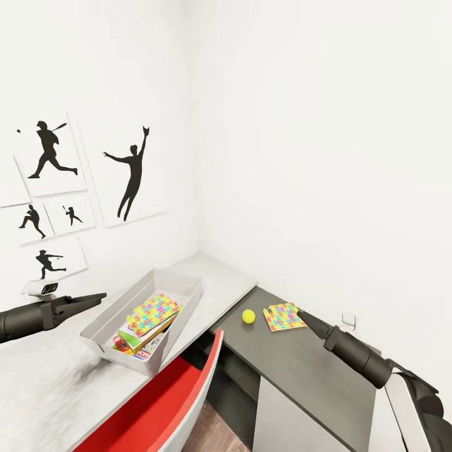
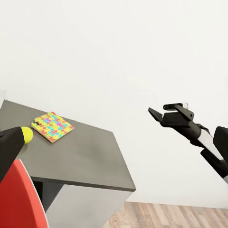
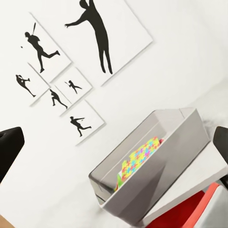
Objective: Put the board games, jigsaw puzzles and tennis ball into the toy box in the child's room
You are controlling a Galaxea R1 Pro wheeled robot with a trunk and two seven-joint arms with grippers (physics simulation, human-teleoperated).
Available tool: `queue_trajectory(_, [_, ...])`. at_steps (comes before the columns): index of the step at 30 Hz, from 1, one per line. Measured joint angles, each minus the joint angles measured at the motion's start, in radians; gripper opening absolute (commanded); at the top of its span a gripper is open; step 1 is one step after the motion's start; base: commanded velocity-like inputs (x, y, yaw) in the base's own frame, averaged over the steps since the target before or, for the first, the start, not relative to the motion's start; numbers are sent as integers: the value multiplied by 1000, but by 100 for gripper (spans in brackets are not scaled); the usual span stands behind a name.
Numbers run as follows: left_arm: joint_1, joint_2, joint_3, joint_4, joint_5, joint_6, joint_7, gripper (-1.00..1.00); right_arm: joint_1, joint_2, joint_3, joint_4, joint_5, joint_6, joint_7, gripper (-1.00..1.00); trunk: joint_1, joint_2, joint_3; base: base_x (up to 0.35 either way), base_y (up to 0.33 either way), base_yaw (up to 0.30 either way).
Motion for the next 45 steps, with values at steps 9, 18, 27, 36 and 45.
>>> queue_trajectory(9, [0, 0, 0, 0, 0, 0, 0, 100, 0, -1, -1, 5, 0, 0, 0, 100, 0, 0, 0, -1, -24, 0])
queue_trajectory(18, [0, 0, 0, -4, 0, 0, 0, 100, 0, -1, -9, 6, 0, 0, 0, 100, 0, 0, 0, -70, -183, 0])
queue_trajectory(27, [1, 0, 0, -4, 0, -1, 0, 100, 0, -1, -22, 6, 0, 0, 1, 100, 0, 0, 5, -218, -21, -138])
queue_trajectory(36, [1, 0, 0, -4, 0, -2, 0, 100, 0, 0, -28, 10, 1, -1, -1, 100, 0, 0, 16, -26, -1, -220])
queue_trajectory(45, [1, 0, 0, -4, 0, -14, 0, 100, 0, 8, -36, 11, 0, 0, -4, 100, 0, 0, 26, -1, 0, -223])
